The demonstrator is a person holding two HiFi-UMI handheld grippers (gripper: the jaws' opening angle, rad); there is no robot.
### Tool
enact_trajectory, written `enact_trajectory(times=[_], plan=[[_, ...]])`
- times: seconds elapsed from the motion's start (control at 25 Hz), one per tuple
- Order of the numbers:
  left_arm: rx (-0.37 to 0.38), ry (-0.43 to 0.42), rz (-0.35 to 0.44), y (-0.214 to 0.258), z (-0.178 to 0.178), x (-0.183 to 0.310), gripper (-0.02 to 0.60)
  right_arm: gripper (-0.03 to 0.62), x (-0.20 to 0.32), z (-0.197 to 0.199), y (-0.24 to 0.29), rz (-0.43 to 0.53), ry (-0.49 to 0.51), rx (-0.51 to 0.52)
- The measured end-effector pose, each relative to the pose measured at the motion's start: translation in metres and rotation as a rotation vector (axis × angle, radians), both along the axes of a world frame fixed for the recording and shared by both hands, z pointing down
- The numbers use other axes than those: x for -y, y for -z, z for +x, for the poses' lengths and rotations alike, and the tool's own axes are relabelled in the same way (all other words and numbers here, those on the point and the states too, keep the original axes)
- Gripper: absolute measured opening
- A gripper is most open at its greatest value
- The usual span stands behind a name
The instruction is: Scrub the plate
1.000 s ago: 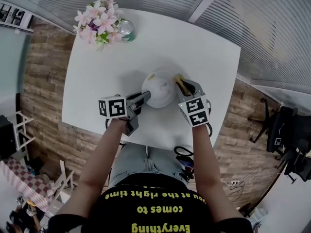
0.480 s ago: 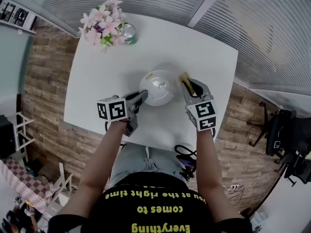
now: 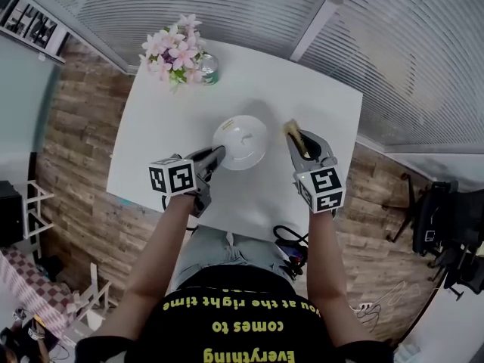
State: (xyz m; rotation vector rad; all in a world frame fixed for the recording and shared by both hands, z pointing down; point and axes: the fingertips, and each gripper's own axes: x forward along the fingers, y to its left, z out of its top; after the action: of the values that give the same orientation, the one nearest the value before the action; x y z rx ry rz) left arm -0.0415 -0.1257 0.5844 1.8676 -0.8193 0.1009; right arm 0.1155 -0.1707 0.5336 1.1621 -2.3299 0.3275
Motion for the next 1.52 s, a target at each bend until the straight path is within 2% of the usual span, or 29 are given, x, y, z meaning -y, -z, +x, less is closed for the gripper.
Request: enact_trajectory(times=[0.28, 0.56, 0.8, 1.28, 1.52], plan=[[0.053, 0.006, 0.065, 0.025, -0.008, -0.003, 0.012, 0.057, -0.003, -0.004, 0.027, 0.051, 0.0, 0.027], [0.066, 0.007, 0.124, 0.051, -0.01, -0.006, 0.012, 0.057, -0.011, 0.002, 0.056, 0.109, -0.023, 0.046], [0.05, 0.021, 0.16, 0.073, -0.015, -0.009, 0.012, 0.057, -0.02, 0.005, 0.081, 0.158, -0.042, 0.067], [0.057, -0.021, 0.24, 0.107, -0.007, -0.006, 0.012, 0.057, -0.023, 0.0, 0.128, 0.275, -0.044, 0.093], [0.028, -0.042, 0.263, 0.121, 0.004, -0.013, 0.012, 0.057, -0.028, -0.01, 0.139, 0.31, -0.02, 0.097]])
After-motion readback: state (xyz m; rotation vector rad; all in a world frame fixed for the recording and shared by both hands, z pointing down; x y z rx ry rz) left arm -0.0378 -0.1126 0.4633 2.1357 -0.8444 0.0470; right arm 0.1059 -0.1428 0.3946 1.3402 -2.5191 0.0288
